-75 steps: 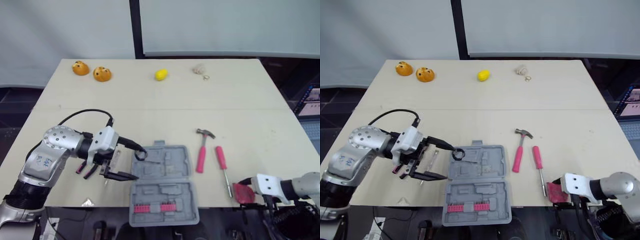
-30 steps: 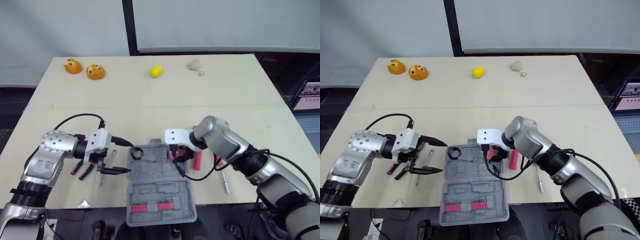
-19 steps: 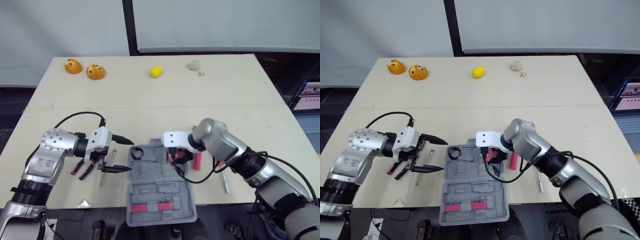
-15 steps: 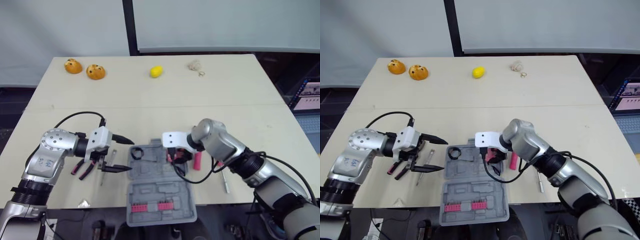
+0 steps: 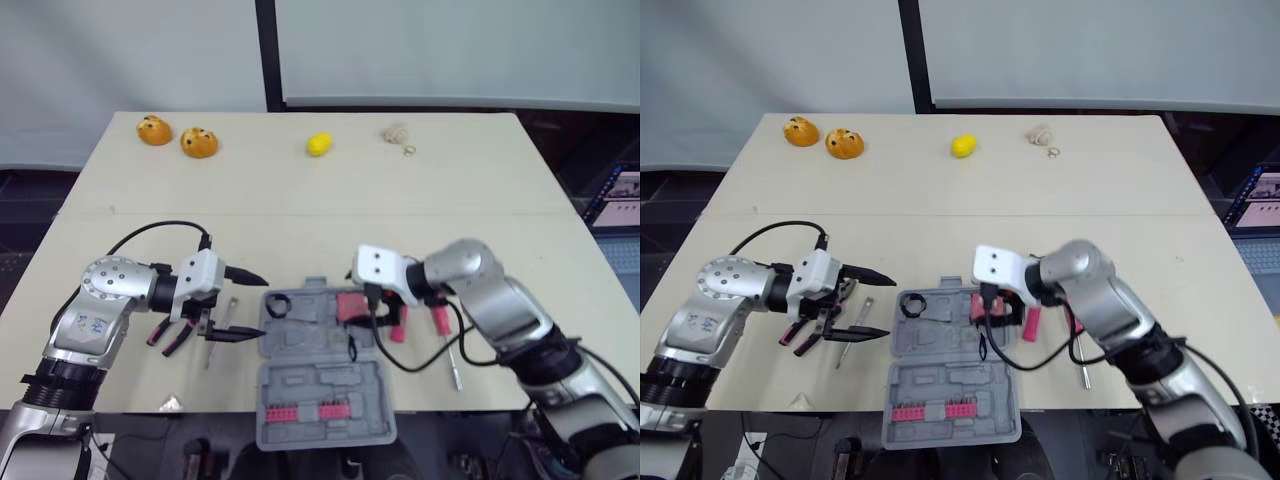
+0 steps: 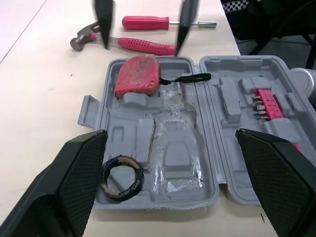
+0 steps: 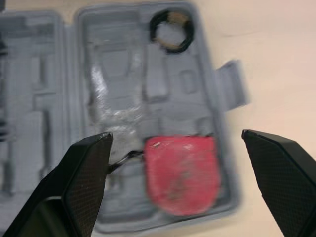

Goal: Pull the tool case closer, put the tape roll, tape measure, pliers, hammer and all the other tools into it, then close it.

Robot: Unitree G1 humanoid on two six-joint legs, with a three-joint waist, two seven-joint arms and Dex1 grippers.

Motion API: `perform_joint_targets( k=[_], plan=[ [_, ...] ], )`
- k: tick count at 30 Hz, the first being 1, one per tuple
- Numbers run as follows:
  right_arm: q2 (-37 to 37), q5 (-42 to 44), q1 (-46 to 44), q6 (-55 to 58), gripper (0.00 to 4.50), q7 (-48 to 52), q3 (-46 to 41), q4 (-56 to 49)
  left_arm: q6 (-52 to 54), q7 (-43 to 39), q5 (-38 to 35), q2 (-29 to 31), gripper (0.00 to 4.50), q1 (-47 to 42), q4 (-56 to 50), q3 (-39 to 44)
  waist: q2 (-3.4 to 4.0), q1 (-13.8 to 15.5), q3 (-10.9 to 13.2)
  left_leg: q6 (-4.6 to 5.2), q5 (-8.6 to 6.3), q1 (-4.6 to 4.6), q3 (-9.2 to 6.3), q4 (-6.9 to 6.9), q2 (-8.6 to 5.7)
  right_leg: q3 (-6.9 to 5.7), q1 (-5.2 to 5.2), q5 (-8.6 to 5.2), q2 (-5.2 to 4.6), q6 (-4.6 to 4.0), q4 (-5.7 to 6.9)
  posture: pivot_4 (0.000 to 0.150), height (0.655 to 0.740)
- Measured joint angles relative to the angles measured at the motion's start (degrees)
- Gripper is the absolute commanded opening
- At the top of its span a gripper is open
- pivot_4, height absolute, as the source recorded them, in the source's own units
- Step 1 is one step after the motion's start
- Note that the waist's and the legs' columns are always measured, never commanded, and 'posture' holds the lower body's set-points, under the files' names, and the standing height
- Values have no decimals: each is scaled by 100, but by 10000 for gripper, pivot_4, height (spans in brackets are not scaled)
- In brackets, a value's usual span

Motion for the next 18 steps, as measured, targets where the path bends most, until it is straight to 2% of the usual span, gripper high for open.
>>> perform_joint_targets(
  k=[2, 5, 10, 18],
  plan=[
    [264, 342, 403, -320, 36297, -158, -363, 148, 3, -3, 0, 4, 45000, -4, 5, 3, 0, -11, 0, -3, 2, 2, 3, 0, 0, 5, -1, 0, 3, 0, 5, 1500, 7370],
    [444, 535, 567, -789, 20993, -287, -488, 448, 6, -4, 0, 4, 45000, -97, 5, 1, 0, -45, 0, -8, 4, 12, 11, -1, 3, 15, -1, 0, 12, -2, 10, 1500, 7370],
    [701, 688, 611, -1180, 20993, -560, -665, 1042, 21, -5, 0, 4, 45000, -143, 4, 1, 0, -32, 0, -7, 4, 18, 16, -3, 4, 22, 0, -1, 10, -3, 11, 1500, 7370],
    [706, 712, 659, -1532, 20993, -692, -676, 1673, 23, -6, 0, 4, 45000, -143, 4, 1, 0, -25, 0, -7, 4, 18, 15, -3, 5, 22, 1, -1, 10, -3, 10, 1500, 7370]
  ],
)
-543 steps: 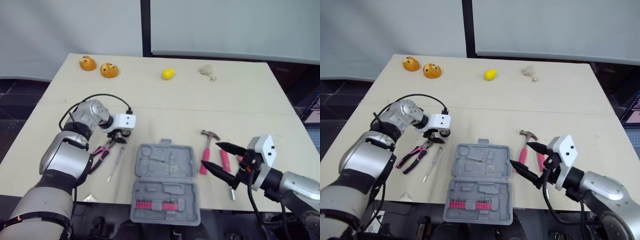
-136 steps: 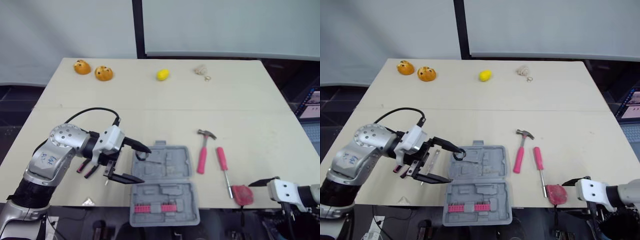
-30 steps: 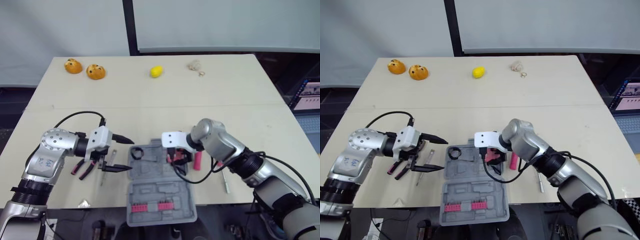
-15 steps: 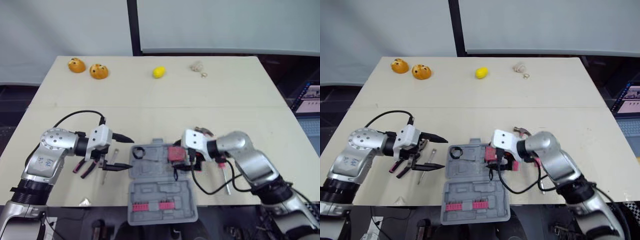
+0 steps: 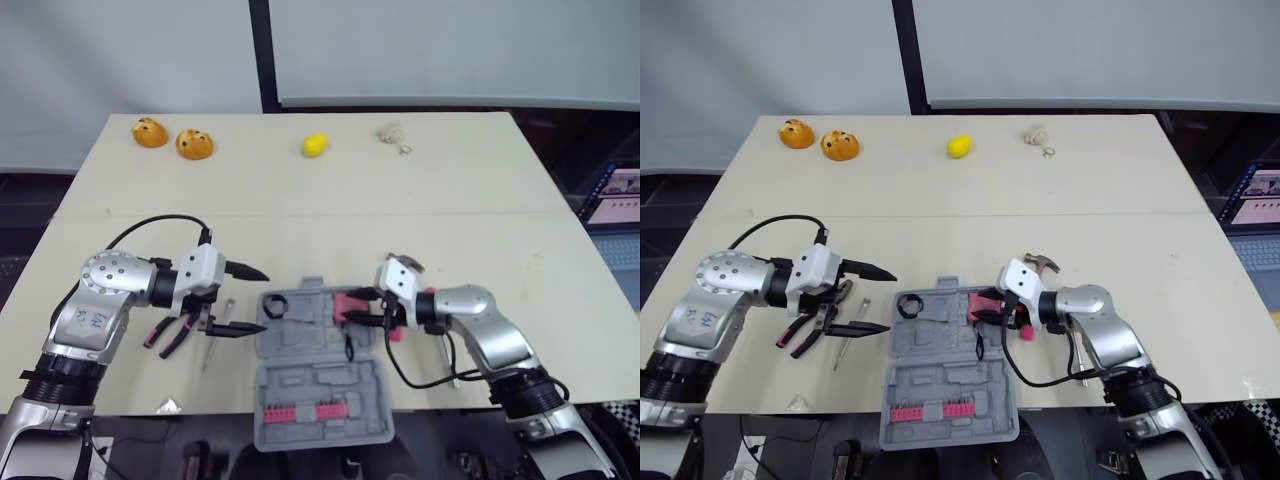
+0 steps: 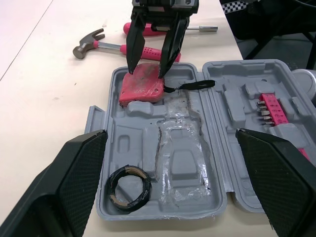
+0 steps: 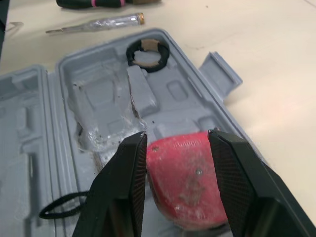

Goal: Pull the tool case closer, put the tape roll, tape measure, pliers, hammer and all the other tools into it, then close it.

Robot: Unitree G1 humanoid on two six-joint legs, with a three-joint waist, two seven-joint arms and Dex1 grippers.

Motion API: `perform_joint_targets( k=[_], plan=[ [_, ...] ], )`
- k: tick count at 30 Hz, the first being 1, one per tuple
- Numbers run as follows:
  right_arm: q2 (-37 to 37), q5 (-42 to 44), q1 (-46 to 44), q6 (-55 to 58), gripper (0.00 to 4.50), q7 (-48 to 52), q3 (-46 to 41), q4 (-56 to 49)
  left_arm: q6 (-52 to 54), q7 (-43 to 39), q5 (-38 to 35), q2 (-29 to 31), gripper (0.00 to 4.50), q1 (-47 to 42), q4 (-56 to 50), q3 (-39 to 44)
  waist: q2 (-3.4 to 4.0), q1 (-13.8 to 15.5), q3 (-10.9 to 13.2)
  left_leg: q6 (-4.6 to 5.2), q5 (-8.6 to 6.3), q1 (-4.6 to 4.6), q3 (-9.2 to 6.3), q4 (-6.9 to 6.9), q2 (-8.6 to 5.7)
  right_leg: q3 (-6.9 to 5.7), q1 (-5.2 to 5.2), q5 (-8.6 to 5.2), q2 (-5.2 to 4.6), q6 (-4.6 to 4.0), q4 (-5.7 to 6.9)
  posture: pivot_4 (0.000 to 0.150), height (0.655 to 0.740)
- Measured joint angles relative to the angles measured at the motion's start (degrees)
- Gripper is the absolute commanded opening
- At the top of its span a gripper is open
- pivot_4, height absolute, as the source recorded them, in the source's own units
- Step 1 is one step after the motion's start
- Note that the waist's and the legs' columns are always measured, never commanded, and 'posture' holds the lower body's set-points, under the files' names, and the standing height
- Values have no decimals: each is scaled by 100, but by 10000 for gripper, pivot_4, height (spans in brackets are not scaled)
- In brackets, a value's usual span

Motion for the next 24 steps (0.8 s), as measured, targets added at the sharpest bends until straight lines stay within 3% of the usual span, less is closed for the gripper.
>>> perform_joint_targets(
  k=[14, 24],
  plan=[
    [26, -389, -61, -941, 20993, -330, 163, 824, -23, -51, 2, 3, 45000, -55, 33, 0, -4, -5, -3, -1, 0, 36, 7, -5, 3, 6, 36, 0, 2, -1, -4, 1500, 7370],
    [173, -228, -3, -102, 20993, -444, 85, 819, -39, -45, 2, 3, 45000, -60, 48, 1, -34, 8, -49, -2, -4, 76, -13, -13, 7, -9, 90, -4, 0, -7, -17, 1500, 7370]
  ],
)
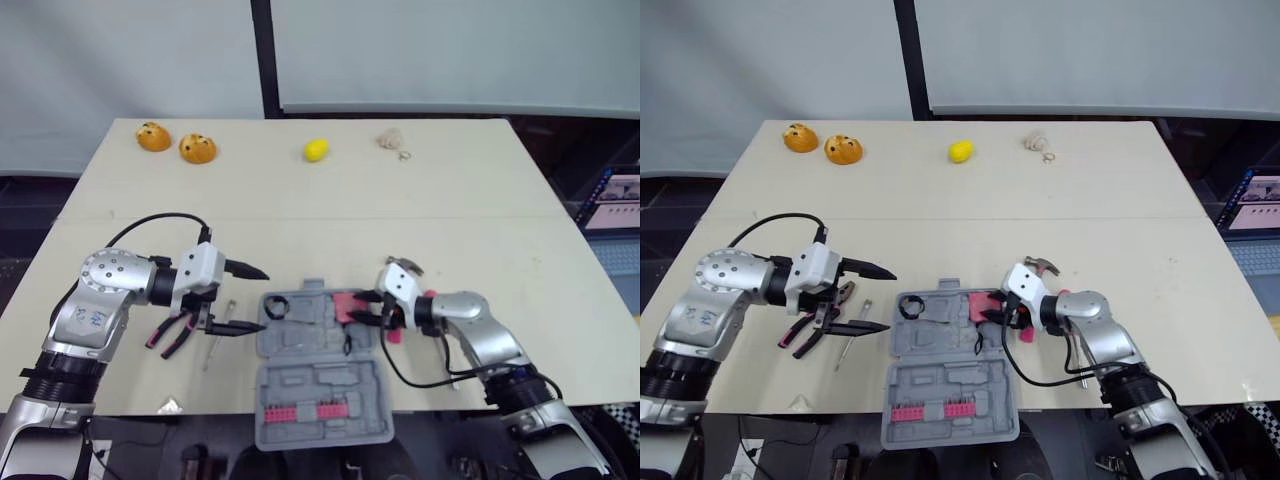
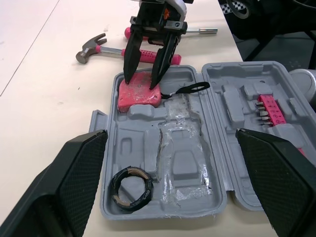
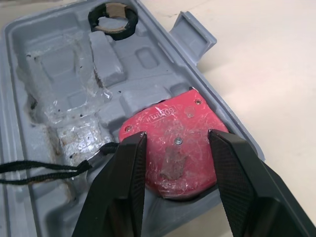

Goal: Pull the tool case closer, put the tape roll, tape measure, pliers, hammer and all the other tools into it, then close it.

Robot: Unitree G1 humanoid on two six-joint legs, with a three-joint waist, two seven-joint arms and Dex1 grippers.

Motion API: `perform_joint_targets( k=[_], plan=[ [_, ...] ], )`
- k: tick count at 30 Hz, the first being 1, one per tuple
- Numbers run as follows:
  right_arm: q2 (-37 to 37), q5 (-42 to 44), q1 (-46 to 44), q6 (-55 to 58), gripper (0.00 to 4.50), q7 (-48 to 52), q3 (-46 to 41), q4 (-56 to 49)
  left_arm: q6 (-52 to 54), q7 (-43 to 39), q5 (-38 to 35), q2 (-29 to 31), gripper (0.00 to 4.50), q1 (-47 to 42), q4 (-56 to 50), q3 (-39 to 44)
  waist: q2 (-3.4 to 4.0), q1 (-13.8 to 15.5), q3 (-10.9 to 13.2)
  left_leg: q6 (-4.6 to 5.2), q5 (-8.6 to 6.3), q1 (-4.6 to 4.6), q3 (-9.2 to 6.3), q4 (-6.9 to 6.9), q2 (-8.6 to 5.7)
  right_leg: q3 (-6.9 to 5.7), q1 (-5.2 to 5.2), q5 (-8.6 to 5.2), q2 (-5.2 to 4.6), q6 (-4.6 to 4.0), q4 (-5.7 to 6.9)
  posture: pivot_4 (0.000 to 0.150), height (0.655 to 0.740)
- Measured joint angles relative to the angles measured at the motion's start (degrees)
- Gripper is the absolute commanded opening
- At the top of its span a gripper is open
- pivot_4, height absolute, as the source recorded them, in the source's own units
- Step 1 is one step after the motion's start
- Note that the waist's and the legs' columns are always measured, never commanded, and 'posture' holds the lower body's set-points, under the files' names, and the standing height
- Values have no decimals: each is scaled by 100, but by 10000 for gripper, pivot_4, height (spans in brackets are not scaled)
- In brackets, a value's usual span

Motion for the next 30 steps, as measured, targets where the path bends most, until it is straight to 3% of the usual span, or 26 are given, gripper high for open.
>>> perform_joint_targets(
  k=[5, 8, 13, 17, 19, 26, 30],
  plan=[
    [306, 183, 278, 90, 20993, -367, -300, -188, 89, 139, -23, -54, 45000, 4, 17, 40, -18, 8, -37, -4, -4, -1, -11, -3, 2, -12, 6, -3, -2, -6, -5, 1500, 7370],
    [454, 432, 564, 121, 20993, -566, -557, -521, 352, 448, -209, -256, 45000, 170, -47, 246, 7, 15, -21, -4, -4, -10, -14, -2, 0, -13, -2, -4, -6, -6, -3, 1500, 7370],
    [-342, 950, 899, 760, 20993, -546, -1192, -2159, 770, 1104, -506, -447, 45000, 949, -499, 701, 45, 9, 3, -2, -6, -28, -19, -4, 1, -14, -18, -3, -7, -4, -7, 1500, 7370],
    [-1802, 1591, 2031, 1544, 33310, -68, -2404, -3270, 1220, 1437, -777, -246, 45000, 1867, -558, 1529, 44, 77, 3, 1, -10, -21, -39, -24, 2, -29, -2, -4, -8, -4, -38, 1500, 7370],
    [-2486, 1668, 3117, 1678, 44352, 382, -3224, -3254, 1338, 1647, -795, -119, 45000, 2529, -453, 2202, 44, 141, 3, 14, -19, -18, -39, -33, -1, -29, 3, -5, -10, -3, -54, 1500, 7370],
    [-3044, 1548, 4789, 1137, 44352, 1186, -5125, -2487, 1259, 1789, -701, 331, 45000, 3798, 718, 3615, 21, 127, 4, 48, -46, -6, -35, -50, -5, -28, 12, 1, -9, 3, -73, 1500, 7370],
    [-3047, 1515, 4974, 894, 44352, 1322, -5717, -2106, 898, 1727, -597, 503, 45000, 4122, 1411, 4143, 18, 131, 4, 47, -48, -5, -33, -59, -6, -30, 10, 0, -16, 1, -81, 1500, 7370]
  ],
)
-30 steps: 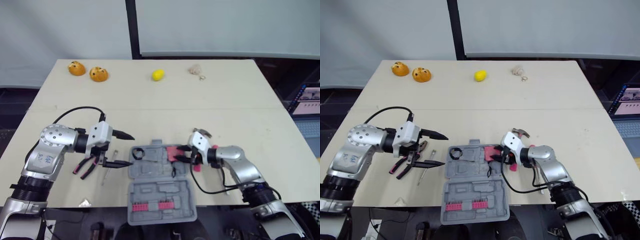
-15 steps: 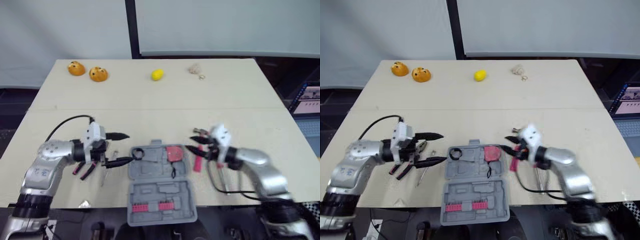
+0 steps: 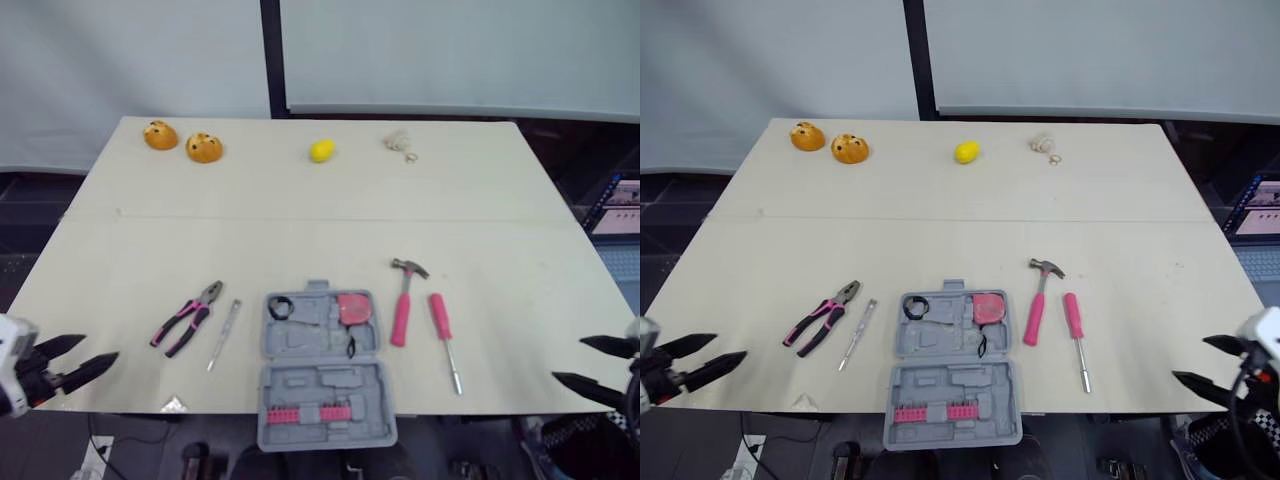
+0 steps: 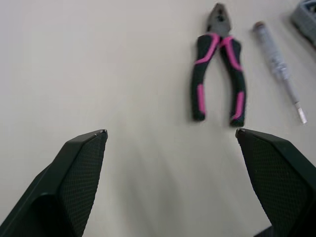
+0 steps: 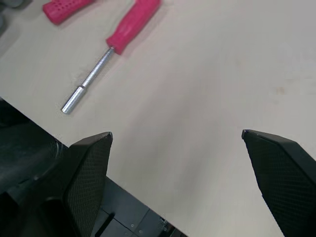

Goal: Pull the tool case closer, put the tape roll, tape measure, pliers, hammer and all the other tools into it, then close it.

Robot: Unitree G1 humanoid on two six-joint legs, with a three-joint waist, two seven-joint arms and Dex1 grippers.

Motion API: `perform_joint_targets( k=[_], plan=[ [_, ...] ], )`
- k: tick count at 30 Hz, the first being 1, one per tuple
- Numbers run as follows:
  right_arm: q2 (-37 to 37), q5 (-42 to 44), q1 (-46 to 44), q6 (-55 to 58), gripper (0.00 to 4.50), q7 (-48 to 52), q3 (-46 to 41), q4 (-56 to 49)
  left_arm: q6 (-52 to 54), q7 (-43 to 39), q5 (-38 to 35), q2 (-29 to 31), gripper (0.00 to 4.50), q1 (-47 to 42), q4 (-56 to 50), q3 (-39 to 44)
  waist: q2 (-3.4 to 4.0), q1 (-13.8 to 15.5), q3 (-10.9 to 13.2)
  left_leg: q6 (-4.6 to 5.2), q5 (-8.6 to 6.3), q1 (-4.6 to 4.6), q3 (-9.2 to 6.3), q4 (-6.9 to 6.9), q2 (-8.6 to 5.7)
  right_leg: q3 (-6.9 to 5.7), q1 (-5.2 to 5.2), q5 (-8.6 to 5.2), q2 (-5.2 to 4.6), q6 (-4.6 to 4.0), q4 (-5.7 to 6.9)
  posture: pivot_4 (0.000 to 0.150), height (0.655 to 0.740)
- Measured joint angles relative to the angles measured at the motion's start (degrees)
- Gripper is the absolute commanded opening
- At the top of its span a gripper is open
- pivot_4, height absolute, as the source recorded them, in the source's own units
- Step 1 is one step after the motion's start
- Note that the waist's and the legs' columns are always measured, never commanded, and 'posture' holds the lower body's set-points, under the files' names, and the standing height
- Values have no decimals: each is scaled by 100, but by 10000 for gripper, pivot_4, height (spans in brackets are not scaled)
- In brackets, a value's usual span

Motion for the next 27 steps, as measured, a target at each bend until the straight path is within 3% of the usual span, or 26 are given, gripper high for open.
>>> perform_joint_targets(
  k=[5, 9, 14, 18, 23, 27],
  plan=[
    [-79, 44, -103, -124, 44352, 44, -229, 223, -161, -76, 13, 58, 45000, 81, 153, 197, -3, 12, -2, -6, 2, 3, 0, -23, -3, -1, 0, 0, -9, -2, -7, 1500, 7370],
    [-119, 347, -531, 119, 44352, 44, -142, -81, -121, -90, 9, 30, 45000, -140, -326, -99, 4, 11, -1, -18, 9, 4, -2, -29, -3, -1, -1, 2, -10, -4, -5, 1500, 7370],
    [-253, 1241, -1431, 880, 44352, -93, 698, -1398, 88, 2, 91, -104, 45000, -871, -600, -1067, 20, -15, -2, -29, 17, 8, -4, -33, -1, -1, -1, 2, -4, -6, 7, 1500, 7370],
    [-182, 2078, -2593, 1471, 44352, -577, 1922, -2561, 0, 69, 391, -187, 45000, -1610, -179, -1781, 17, -39, -1, -60, 35, 5, -4, -33, 0, -3, -8, 2, 1, -7, 7, 1500, 7370],
    [334, 2784, -3666, 1937, 44352, -1261, 2929, -3020, -278, 134, 735, -436, 45000, -2237, 406, -2319, 11, 8, -5, -50, 36, -12, -6, -19, -1, -11, -12, 3, -4, -5, -2, 1500, 7370],
    [475, 2817, -3959, 1993, 44352, -1528, 3466, -3067, -516, 255, 997, -631, 45000, -2493, 722, -2663, 3, 27, -7, -41, 34, -26, -9, -6, 0, -20, -13, 3, -7, -5, -6, 1500, 7370]
  ],
)
